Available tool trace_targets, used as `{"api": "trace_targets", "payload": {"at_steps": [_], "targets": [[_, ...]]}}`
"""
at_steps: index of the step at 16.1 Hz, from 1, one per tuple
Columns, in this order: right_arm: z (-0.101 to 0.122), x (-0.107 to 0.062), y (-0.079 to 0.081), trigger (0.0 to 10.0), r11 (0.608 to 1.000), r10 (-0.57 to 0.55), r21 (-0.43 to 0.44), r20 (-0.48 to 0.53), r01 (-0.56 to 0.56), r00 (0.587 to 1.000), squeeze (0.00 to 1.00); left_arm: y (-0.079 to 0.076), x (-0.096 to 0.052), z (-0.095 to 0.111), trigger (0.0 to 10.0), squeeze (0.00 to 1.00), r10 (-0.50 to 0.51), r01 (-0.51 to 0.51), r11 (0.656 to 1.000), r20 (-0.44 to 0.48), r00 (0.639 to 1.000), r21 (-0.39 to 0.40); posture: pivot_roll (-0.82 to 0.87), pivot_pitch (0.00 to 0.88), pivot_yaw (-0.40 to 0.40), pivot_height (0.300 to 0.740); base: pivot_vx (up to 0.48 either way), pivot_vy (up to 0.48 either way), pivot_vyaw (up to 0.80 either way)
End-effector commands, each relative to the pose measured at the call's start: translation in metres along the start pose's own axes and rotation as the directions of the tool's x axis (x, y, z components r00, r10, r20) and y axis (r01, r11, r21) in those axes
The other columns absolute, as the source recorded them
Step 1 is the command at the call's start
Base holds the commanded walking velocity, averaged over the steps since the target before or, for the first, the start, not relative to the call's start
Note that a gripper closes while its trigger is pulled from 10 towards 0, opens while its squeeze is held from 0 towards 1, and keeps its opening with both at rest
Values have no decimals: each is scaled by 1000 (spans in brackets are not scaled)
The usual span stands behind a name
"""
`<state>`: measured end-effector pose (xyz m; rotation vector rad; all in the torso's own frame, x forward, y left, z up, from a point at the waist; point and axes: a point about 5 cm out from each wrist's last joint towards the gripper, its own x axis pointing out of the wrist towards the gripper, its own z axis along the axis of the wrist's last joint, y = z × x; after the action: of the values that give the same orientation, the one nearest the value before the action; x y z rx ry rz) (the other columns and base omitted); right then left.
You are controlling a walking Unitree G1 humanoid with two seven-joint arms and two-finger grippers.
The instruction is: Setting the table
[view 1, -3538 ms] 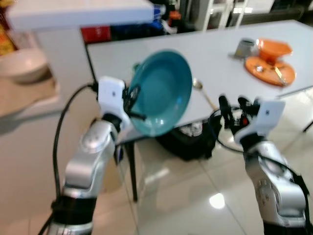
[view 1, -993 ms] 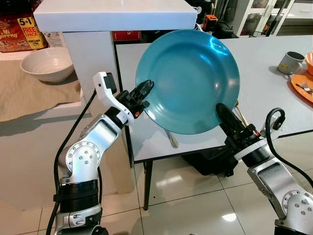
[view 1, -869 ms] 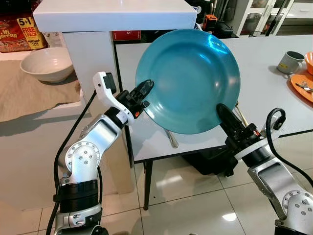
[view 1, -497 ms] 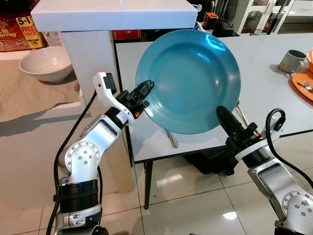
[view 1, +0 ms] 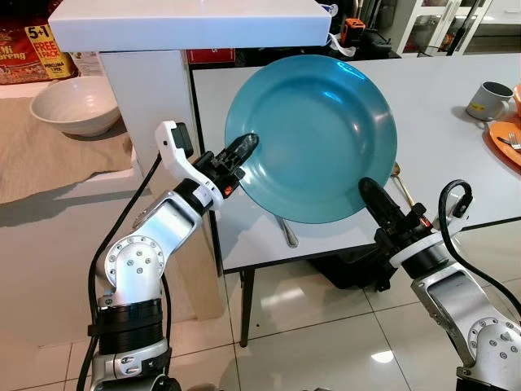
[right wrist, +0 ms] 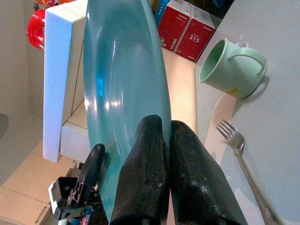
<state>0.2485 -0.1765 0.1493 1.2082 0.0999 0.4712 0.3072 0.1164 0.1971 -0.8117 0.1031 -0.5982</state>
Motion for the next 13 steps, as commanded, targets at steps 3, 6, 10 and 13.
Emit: {"api": "trace_targets", "payload": {"at_steps": [3, 6, 10, 13], "targets": [[12, -13, -3, 0, 1000, -29, 2, 77, 29, 997, 0, 0, -6, 4, 10000, 1000, 18, -18, 1000, 8, 1000, 16, 37, 17, -18, 740, 0, 0, 0], [21, -40, -12, 0, 995, -100, -10, 111, 102, 989, 0, 10, -19, 5, 10000, 0, 74, -74, 994, 1, 997, 76, 25, 22, -8, 740, 0, 0, 0], [48, -63, -27, 0, 964, -254, -3, 272, 264, 928, 0, -4, -32, -6, 10000, 0, 42, 55, 838, -164, 986, 543, 19, 22, -6, 740, 0, 0, 0], [52, -56, -43, 0, 930, -359, 35, 286, 365, 888, 0, -25, -34, -32, 10000, 0, -46, 295, 690, -366, 929, 661, 29, 18, -19, 740, 0, 0, 0]]}}
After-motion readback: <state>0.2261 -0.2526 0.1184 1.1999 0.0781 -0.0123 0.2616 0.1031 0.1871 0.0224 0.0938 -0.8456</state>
